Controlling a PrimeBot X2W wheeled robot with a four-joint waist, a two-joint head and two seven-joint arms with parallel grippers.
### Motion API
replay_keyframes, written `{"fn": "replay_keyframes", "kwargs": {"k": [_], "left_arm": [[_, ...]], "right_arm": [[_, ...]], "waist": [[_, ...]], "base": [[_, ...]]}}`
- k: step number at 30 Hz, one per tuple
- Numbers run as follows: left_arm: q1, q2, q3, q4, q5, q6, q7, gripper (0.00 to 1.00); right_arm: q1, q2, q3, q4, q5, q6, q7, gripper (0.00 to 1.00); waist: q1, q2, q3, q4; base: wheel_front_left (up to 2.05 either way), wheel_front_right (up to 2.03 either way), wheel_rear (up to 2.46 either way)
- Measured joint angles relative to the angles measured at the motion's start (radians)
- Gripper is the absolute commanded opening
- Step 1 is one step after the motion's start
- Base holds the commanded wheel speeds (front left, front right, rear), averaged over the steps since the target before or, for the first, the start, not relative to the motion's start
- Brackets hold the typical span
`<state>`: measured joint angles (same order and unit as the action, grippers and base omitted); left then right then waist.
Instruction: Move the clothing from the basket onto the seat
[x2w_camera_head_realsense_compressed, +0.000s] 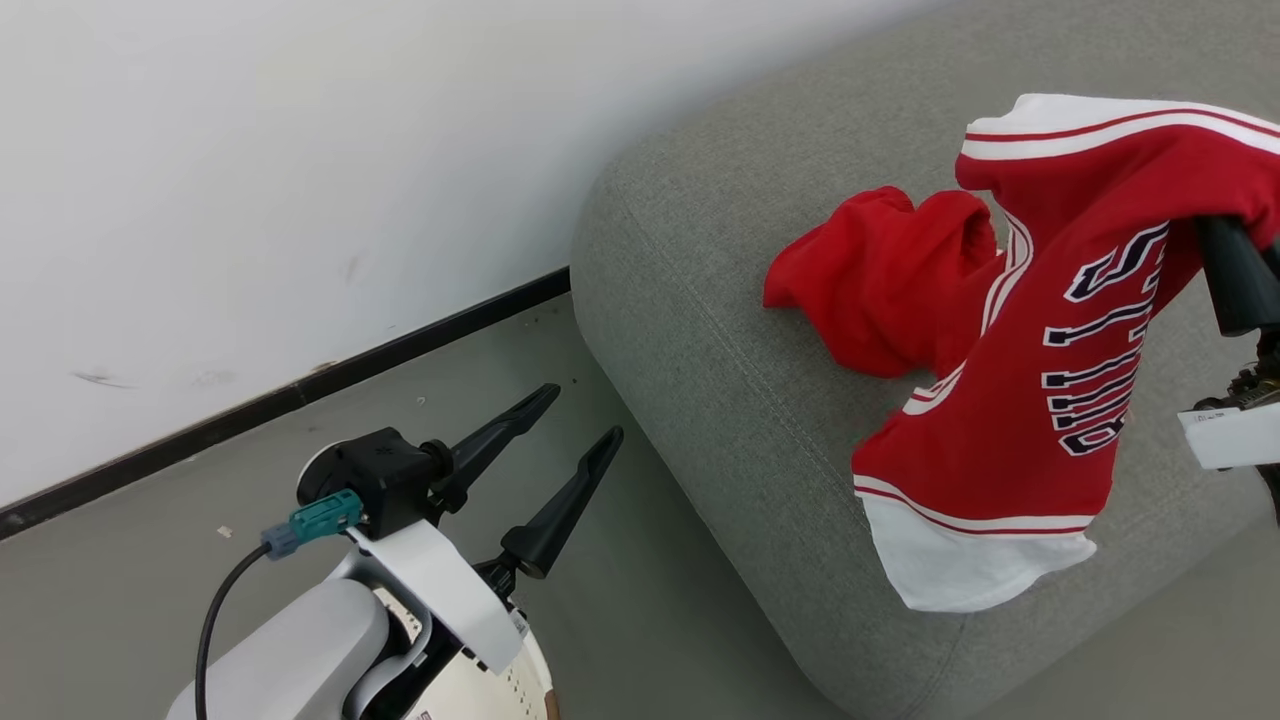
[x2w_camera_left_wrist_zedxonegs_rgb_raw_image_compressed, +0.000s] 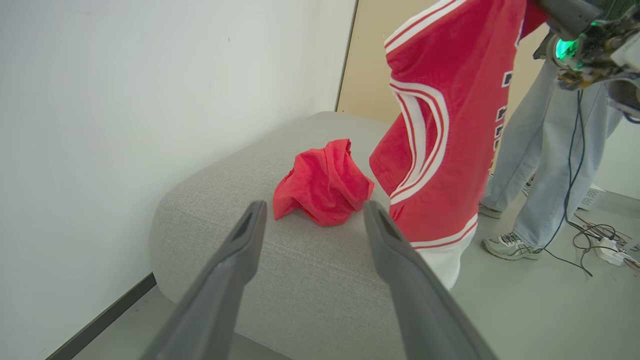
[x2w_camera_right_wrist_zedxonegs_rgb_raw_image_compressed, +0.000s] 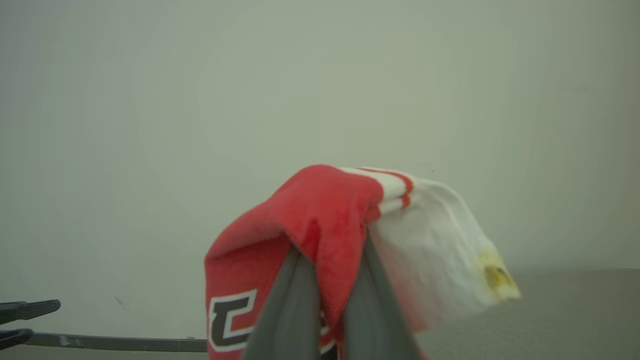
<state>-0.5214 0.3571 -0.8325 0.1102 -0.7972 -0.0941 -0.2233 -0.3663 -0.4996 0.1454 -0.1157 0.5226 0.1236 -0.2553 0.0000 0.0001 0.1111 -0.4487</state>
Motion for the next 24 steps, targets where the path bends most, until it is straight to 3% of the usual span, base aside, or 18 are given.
{"fn": "replay_keyframes", "kwargs": {"k": [16, 24], "left_arm": [[0.022, 0.035, 0.016, -0.044, 0.017, 0.022, -0.004, 1.0], [0.022, 0.04, 0.013, -0.065, 0.021, 0.029, -0.004, 1.0]], "right_arm": [[-0.005, 0.005, -0.019, -0.008, -0.013, 0.0, 0.0, 0.0], [-0.094, -0.08, -0.048, 0.081, -0.012, 0.0, 0.0, 0.0]], "waist": [[0.0, 0.0, 0.028, -0.058], [0.0, 0.0, 0.043, -0.055]], "base": [[0.0, 0.0, 0.0], [0.0, 0.0, 0.0]]}}
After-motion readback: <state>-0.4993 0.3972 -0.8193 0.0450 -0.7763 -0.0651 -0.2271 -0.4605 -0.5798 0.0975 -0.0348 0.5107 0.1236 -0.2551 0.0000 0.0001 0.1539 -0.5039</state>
